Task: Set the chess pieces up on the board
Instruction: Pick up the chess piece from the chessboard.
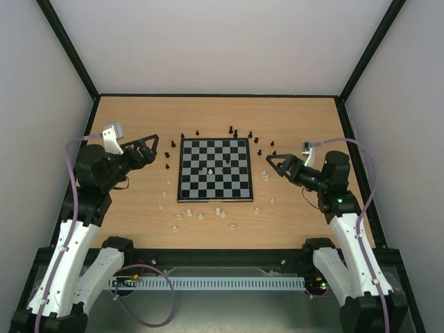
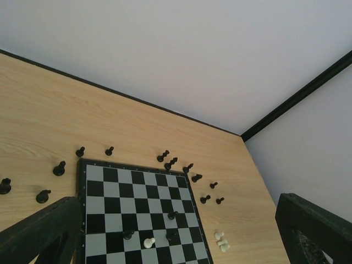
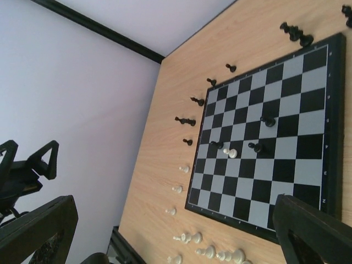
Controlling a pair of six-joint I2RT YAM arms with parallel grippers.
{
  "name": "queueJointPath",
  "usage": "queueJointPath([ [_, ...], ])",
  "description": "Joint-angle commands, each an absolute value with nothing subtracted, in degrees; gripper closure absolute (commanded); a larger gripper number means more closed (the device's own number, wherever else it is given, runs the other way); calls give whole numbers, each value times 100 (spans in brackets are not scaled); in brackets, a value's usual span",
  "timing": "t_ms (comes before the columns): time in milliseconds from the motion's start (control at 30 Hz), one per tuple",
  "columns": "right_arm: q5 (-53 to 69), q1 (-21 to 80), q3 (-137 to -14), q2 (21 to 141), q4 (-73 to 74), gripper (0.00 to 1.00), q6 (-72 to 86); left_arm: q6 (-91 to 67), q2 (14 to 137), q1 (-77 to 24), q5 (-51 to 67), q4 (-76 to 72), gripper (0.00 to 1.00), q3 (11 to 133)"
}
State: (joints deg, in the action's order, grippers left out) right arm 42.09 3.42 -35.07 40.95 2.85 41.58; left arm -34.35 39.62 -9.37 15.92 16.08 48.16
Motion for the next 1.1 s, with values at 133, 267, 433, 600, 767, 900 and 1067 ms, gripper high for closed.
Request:
queueJointPath([
  [133,4201,691,-4609,5265,405,1,4185,-3291,4321,-962,1567,1749,1,4890],
  [267,2965,1390,-5478,6240,1100,1,3882,-3091,4789,-967,1540,1740,0,4902],
  [433,2468,1907,-5824,6866,967,1,3751,-3043,5231,-975,1477,1661,0,4720],
  [600,584,3113,-6624,7413,2007,1,3114,-3157,5485,-976,1792,1590,0,4594],
  [767,36,3498,-6672,7916,2159,1,2579,-3045,5276,-981,1519,1543,0,4566],
  [900,-265,3608,-6676,8389,2260,1,2563,-3069,5245,-987,1450,1542,0,4594],
  [1067,-746,3859,-6848,8921,2345,20,2425,-3080,5273,-1000,1407,1538,0,4605],
])
